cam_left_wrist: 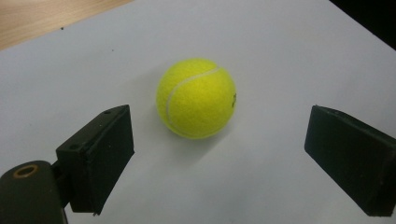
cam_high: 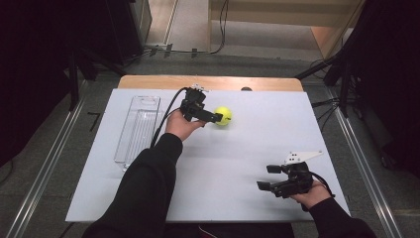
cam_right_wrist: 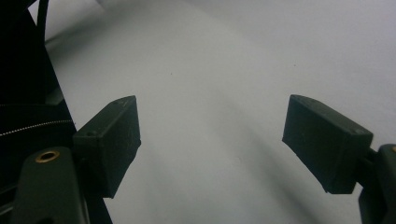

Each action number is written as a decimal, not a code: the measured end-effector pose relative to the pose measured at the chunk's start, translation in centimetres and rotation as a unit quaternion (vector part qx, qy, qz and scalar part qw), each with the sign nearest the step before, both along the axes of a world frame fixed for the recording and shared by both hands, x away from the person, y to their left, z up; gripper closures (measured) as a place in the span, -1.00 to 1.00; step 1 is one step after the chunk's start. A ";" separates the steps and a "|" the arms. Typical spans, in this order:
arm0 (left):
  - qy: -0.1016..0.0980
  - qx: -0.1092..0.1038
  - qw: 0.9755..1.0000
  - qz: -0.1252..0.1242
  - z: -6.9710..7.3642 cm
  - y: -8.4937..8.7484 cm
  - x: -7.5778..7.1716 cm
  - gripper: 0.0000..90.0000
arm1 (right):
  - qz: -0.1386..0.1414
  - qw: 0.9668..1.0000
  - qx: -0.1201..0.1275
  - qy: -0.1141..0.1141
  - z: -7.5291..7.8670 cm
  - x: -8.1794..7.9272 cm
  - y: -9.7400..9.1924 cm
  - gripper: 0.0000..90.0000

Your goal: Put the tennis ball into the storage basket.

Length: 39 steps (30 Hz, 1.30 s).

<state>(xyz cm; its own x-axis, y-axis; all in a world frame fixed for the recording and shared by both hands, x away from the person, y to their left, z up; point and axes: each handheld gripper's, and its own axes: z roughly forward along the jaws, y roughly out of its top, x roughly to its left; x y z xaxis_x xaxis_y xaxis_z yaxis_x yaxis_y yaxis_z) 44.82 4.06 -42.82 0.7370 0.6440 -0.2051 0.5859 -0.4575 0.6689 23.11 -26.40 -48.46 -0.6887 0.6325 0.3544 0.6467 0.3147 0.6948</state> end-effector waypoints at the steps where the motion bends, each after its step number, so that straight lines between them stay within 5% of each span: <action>1: 0.000 -0.004 1.000 0.002 0.0 -0.1 0.1 -0.80 | 0.000 1.000 0.000 0.000 0.0 0.0 0.0 -0.62; 15: 0.009 -0.001 1.000 0.015 -0.8 -1.4 1.9 -0.77 | 0.001 1.000 0.005 0.000 -0.1 0.0 -0.3 -0.62; 25: 0.001 0.024 1.000 0.007 -0.9 -2.9 2.7 -0.76 | 0.001 1.000 0.005 0.000 -0.1 0.1 -0.3 -0.62; 39: 0.004 0.021 1.000 0.012 -1.2 -4.3 3.6 -0.76 | 0.001 1.000 0.007 -0.001 0.0 0.1 -0.3 -0.62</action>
